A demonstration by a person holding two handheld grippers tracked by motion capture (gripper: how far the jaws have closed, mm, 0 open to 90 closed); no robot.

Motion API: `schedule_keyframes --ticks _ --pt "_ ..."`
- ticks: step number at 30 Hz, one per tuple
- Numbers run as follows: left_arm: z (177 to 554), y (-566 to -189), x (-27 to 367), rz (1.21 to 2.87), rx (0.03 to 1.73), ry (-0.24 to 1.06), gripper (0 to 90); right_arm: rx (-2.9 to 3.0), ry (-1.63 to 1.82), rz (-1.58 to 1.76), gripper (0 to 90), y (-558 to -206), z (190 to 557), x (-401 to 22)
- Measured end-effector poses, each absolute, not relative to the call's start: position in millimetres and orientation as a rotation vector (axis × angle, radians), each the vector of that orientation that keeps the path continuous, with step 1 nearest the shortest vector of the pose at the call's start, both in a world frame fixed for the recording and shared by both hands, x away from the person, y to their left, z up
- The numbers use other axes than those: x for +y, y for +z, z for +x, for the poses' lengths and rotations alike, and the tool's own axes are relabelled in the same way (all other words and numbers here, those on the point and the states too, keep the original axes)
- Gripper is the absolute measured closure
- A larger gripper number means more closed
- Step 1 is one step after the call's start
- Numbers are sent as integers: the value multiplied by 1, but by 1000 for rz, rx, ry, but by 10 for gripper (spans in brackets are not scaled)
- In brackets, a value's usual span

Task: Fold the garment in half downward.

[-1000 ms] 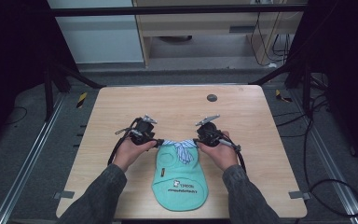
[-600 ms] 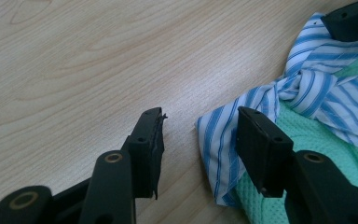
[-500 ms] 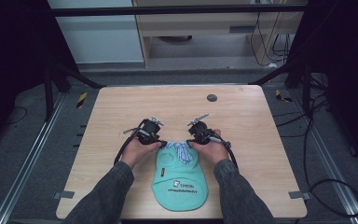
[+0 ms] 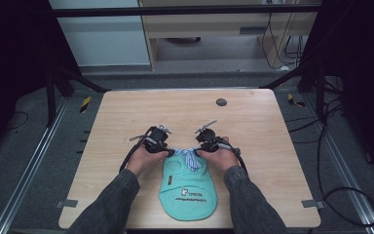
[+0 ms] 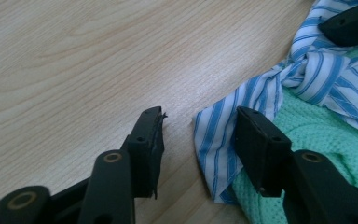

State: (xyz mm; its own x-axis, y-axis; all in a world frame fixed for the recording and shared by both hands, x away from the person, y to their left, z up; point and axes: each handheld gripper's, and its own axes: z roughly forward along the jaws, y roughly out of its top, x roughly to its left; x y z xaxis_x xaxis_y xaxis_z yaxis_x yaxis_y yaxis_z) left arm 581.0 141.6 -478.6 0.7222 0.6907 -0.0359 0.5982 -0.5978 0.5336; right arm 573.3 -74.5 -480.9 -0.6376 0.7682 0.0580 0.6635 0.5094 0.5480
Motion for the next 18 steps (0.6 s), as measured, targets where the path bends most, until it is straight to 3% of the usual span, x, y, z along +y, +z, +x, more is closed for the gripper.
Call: schedule_keyframes --ticks 5,7,10,18 --pt "579 -478 141 2411 927 197 691 2590 802 1201 758 -480 571 -72" --pt "579 -478 140 2413 924 197 716 2597 806 1189 781 -480 570 -72" --pt "577 -478 139 2418 902 193 824 2595 801 1144 818 -479 568 -71" --pt "577 -470 144 2405 856 196 864 2579 852 1079 827 -467 560 -75"
